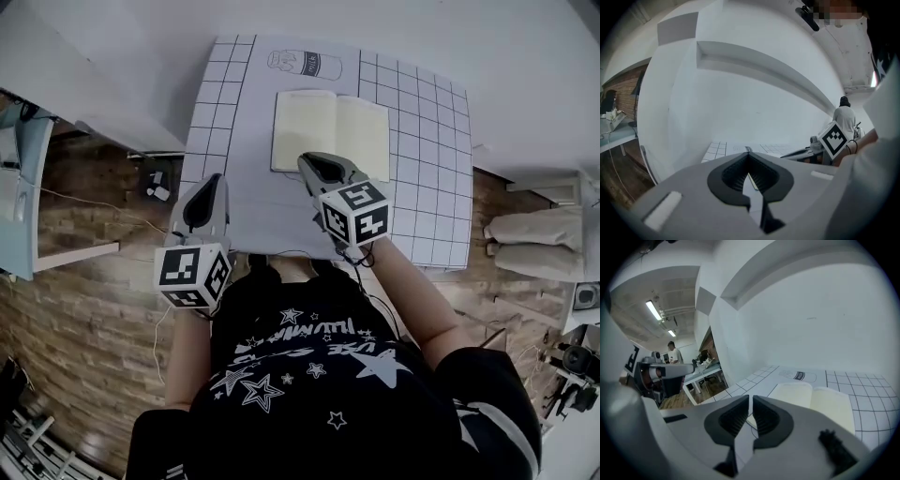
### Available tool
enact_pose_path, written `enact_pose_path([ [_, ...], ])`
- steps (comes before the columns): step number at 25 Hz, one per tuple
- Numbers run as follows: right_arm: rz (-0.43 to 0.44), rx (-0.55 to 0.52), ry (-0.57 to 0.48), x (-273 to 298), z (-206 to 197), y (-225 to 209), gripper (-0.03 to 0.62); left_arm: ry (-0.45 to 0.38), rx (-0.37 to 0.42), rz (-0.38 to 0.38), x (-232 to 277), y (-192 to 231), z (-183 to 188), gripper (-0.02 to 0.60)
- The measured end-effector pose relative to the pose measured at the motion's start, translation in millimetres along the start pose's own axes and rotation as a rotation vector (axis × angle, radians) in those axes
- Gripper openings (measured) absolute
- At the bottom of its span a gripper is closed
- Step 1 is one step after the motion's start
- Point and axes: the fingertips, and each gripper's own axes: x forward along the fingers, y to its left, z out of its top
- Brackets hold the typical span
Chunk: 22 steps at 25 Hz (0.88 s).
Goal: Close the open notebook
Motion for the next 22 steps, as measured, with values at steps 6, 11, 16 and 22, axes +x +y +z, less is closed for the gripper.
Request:
enact_pose_path([
  [6,-0.07,-0.011,0.128,39,-31,15,0.105,0.036,0.022,-0.102,9,24,-11,0.008],
  [11,-0.141,-0.033,0.207,62,-53,19,0.124,0.064,0.043,-0.173,13,34,-24,0.009],
  [16,-0.173,-0.095,0.306,85,-71,24,0.133,0.084,0.044,-0.22,13,43,-29,0.009],
  [22,-0.26,-0.237,0.402,97,-82,17,0.132,0.103,0.05,-0.258,20,49,-33,0.009],
])
